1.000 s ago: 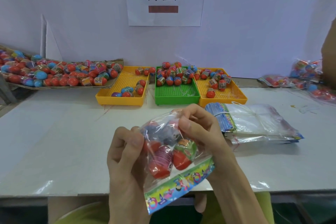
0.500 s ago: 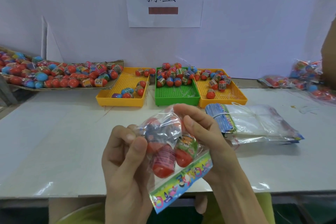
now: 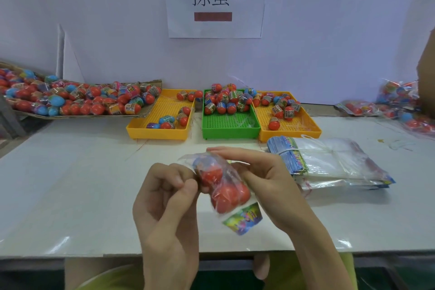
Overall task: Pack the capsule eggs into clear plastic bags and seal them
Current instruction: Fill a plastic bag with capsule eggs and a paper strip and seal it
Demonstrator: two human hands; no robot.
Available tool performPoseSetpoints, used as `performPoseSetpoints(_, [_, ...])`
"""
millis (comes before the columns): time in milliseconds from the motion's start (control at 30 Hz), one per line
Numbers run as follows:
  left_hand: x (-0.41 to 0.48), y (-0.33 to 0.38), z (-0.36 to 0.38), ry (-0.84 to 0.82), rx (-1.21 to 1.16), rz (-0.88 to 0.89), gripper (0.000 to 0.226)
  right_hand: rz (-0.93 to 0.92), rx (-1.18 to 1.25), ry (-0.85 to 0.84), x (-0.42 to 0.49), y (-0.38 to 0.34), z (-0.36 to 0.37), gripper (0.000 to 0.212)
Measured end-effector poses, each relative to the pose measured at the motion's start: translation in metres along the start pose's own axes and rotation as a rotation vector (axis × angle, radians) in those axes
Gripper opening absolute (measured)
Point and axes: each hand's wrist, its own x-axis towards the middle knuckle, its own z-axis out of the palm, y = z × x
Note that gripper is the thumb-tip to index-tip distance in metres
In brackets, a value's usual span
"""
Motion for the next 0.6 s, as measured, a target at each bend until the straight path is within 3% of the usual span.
performPoseSetpoints(200, [0.0048,-0.0029,0.0066,0.142,-0.012,-0.152,0.058,-0.140,-0.049,0.131,-0.0001,-0.0035,0.0031,0.037])
performPoseSetpoints(333, [0.0062,-0.0057,0.0033,0.192,-0.001,-0.197,0.016,-0.146,-0.046,0.215,0.0007,-0.0052,0.0090,0.033])
performPoseSetpoints(433, [0.0069,-0.0034,0.0040,0.193,0.039,-0.242,0.018,-0.157,-0.081,0.267,0.0026,-0.0057,0.0086,0.041])
performPoseSetpoints(533, [0.0062,-0.0040,0.0060,0.173,0.083,-0.318,0.034,-0.173,-0.137,0.291,0.0021,-0.0079,0.0066,0.044])
performPoseSetpoints(600, [0.0051,-0.0043,0.0074,0.164,0.097,-0.342,0.024,-0.181,-0.186,0.299,0.0000,-0.0086,0.0054,0.045])
